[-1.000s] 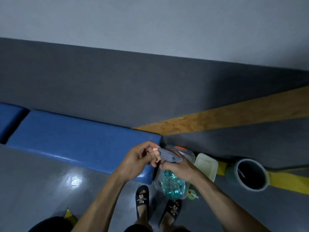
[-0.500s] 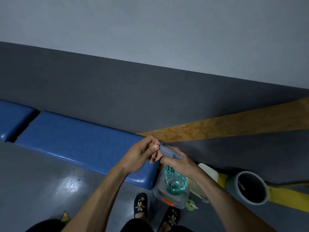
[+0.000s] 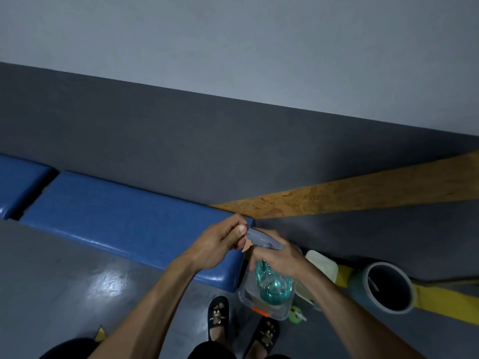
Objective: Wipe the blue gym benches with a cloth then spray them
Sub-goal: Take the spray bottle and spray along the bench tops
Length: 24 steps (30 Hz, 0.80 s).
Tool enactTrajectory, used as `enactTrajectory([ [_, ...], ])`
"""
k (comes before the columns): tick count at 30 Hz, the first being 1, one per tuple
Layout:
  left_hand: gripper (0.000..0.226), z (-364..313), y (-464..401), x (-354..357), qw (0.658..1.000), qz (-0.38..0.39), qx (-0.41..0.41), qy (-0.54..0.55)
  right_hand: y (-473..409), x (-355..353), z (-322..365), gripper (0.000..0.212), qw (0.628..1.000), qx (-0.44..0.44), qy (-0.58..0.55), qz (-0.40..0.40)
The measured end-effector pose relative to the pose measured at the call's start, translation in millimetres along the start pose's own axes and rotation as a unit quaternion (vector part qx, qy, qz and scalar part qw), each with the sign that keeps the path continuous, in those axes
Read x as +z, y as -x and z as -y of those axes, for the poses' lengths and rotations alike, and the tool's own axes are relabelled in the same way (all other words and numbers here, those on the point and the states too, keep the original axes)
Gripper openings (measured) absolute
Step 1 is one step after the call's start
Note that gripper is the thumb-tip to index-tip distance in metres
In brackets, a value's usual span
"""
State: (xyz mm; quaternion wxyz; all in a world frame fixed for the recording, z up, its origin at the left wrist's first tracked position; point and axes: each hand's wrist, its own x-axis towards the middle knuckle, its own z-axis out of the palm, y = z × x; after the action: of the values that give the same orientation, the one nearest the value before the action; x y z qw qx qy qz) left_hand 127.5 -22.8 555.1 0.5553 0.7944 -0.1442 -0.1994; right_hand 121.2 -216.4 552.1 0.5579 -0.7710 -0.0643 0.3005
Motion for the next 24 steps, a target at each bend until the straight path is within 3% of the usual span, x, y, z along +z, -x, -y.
enactTrajectory([
  [7, 0.055, 8, -8, 5, 0.998, 0.009, -0.059, 0.007, -1, -5, -7, 0.038, 0.999, -0.019, 0.031, 0.02],
  [13, 0.064, 20, -15, 11, 0.997, -0.002, -0.077, 0.026, -7, -8, -23, 0.035, 0.997, -0.034, 0.066, 0.004],
  [20, 0.049, 92, 12, 22, 0.979, -0.14, -0.14, 0.055, -14, 7, -82, 0.053, 0.993, -0.012, 0.112, -0.045],
  [22, 0.051, 119, 29, 27, 0.969, -0.17, -0.169, 0.052, -19, 17, -119, 0.047, 0.99, 0.01, 0.128, -0.063],
  [24, 0.055, 145, 46, 33, 0.96, -0.19, -0.201, 0.043, -26, 31, -154, 0.027, 0.984, 0.04, 0.159, -0.077],
])
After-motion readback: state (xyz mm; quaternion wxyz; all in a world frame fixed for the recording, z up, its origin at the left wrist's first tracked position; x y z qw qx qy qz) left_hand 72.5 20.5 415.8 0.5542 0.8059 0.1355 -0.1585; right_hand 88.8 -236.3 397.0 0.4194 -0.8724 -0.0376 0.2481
